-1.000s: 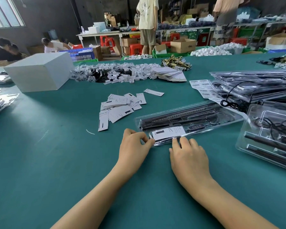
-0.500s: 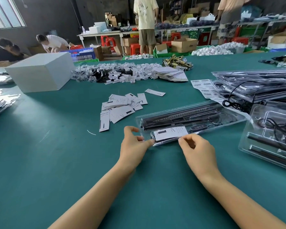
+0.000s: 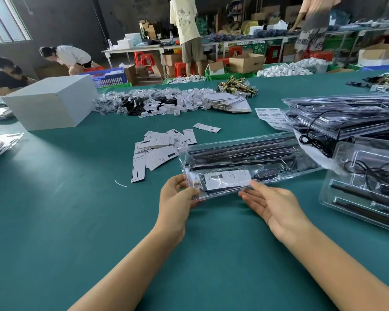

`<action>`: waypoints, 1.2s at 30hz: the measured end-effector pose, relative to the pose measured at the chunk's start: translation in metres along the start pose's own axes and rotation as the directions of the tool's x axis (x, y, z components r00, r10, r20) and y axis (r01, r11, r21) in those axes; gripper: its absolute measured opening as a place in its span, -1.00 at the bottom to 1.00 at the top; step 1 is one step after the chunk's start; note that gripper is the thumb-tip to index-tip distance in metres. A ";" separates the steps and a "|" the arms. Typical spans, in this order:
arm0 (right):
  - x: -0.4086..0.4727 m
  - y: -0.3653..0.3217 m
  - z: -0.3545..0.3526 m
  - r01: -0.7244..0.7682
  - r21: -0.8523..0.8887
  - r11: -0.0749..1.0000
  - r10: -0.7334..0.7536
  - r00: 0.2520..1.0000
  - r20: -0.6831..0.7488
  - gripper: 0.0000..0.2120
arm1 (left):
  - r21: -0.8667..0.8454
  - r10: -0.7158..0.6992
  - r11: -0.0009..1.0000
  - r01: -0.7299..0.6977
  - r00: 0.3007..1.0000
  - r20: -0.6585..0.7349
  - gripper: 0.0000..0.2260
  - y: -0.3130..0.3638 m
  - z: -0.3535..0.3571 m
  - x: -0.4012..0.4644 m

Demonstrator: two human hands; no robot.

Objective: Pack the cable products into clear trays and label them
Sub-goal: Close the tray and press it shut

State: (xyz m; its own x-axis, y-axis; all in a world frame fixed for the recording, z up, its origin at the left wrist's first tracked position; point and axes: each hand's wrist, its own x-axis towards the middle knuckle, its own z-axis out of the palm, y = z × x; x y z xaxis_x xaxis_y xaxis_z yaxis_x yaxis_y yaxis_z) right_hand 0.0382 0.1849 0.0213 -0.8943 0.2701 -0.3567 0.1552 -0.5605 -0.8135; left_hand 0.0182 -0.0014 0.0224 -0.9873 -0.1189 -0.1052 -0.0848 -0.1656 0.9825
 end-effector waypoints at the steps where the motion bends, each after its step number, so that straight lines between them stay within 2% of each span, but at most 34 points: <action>1: 0.000 -0.001 -0.001 -0.012 0.016 1.000 0.012 1.000 0.014 -0.79 | 0.003 0.036 0.999 -0.036 0.999 0.006 -0.71 0.000 0.001 -0.001; 3: 0.001 -0.003 -0.002 -0.024 0.016 1.000 0.023 0.998 0.052 -0.85 | 0.042 0.111 0.993 -0.111 0.994 0.012 -0.73 0.000 0.003 -0.003; 8: 0.002 -0.001 -0.003 -0.005 -0.009 1.000 0.006 0.991 0.137 -0.86 | 0.183 0.320 0.930 -0.320 0.947 0.026 -0.72 0.003 0.002 -0.005; 11: 0.003 0.003 -0.002 -0.044 0.095 0.994 0.022 0.975 0.222 -0.92 | 0.236 0.469 0.853 -0.465 0.882 0.042 -0.74 0.007 0.001 -0.007; 14: 0.006 0.004 -0.001 -0.067 0.159 0.985 0.020 0.961 0.277 -0.94 | 0.269 0.520 0.815 -0.514 0.852 0.051 -0.79 0.008 0.001 -0.009; 19: 0.011 0.004 -0.001 -0.050 0.110 0.993 0.013 0.950 0.313 -0.96 | 0.350 0.483 0.819 -0.455 0.875 0.008 -0.75 0.003 -0.002 -0.004; 21: 0.012 0.003 0.000 -0.028 0.104 0.994 -0.007 0.947 0.322 -0.94 | 0.400 0.468 0.802 -0.444 0.883 0.042 -0.78 0.001 -0.004 -0.002; 24: 0.014 0.001 0.000 0.023 0.090 0.996 -0.053 0.938 0.342 -0.93 | 0.437 0.372 0.825 -0.360 0.926 0.061 -0.79 -0.003 -0.006 0.003; 29: 0.013 0.002 0.001 0.147 0.031 0.989 -0.148 0.921 0.359 -0.91 | 0.406 0.291 0.872 -0.272 0.957 0.016 -0.77 -0.006 -0.009 0.011; 36: 0.011 0.001 0.002 0.206 0.018 0.978 -0.199 0.912 0.359 -0.90 | 0.289 0.223 0.929 -0.229 0.973 0.055 -0.76 -0.007 -0.007 0.013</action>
State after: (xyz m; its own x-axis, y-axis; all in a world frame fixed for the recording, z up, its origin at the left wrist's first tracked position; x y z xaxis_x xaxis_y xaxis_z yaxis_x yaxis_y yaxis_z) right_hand 0.0278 0.1856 0.0173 -0.9971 0.0766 0.0016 -0.0403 -0.5066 -0.8612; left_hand 0.0070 -0.0086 0.0130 -0.9872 -0.0991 0.1246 0.1082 0.1565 0.9817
